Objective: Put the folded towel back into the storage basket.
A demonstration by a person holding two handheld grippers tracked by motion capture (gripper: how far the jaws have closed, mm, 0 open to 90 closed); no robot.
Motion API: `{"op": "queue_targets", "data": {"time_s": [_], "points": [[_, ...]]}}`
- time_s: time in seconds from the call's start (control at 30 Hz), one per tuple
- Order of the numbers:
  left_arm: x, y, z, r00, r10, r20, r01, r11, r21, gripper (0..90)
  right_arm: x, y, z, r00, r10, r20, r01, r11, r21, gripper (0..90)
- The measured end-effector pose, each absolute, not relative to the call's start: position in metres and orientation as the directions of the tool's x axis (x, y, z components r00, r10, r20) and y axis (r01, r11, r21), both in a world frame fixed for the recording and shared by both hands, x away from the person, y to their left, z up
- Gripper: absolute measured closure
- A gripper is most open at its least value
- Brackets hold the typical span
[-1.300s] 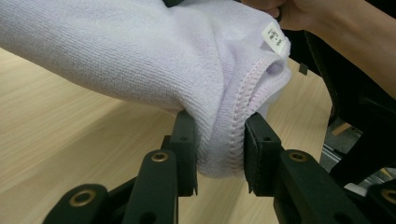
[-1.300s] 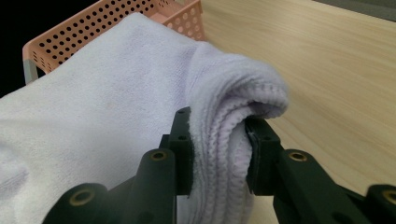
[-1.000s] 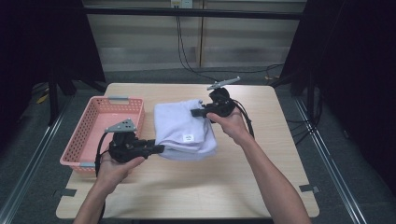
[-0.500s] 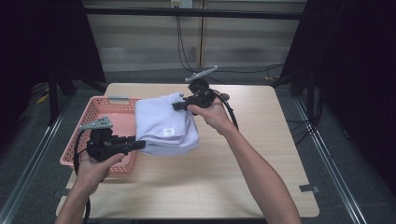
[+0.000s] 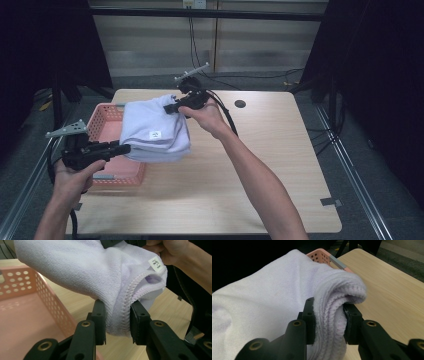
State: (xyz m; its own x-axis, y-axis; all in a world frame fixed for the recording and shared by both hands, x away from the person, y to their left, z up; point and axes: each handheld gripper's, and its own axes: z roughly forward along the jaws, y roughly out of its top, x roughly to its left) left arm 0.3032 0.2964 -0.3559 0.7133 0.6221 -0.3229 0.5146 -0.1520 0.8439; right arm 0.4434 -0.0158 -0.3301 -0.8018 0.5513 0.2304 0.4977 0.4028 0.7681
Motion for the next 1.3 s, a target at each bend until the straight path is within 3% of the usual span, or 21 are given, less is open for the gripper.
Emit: {"op": "queue_targets", "data": {"time_s": [0.87, 1.3], "points": [[0.303, 0.389, -0.363, 0.570, 0.758, -0.317, 0.575, -0.092, 0.813, 70.0, 0.452, 0.089, -0.345, -0.788, 0.574, 0.222, 0.517, 0.422, 0.745, 68.8], [0.310, 0.417, -0.404, 0.475, 0.814, -0.334, 0.665, -0.083, 0.742, 70.0, 0.450, 0.129, -0.390, -0.741, 0.637, 0.214, 0.556, 0.404, 0.726, 68.7]]}}
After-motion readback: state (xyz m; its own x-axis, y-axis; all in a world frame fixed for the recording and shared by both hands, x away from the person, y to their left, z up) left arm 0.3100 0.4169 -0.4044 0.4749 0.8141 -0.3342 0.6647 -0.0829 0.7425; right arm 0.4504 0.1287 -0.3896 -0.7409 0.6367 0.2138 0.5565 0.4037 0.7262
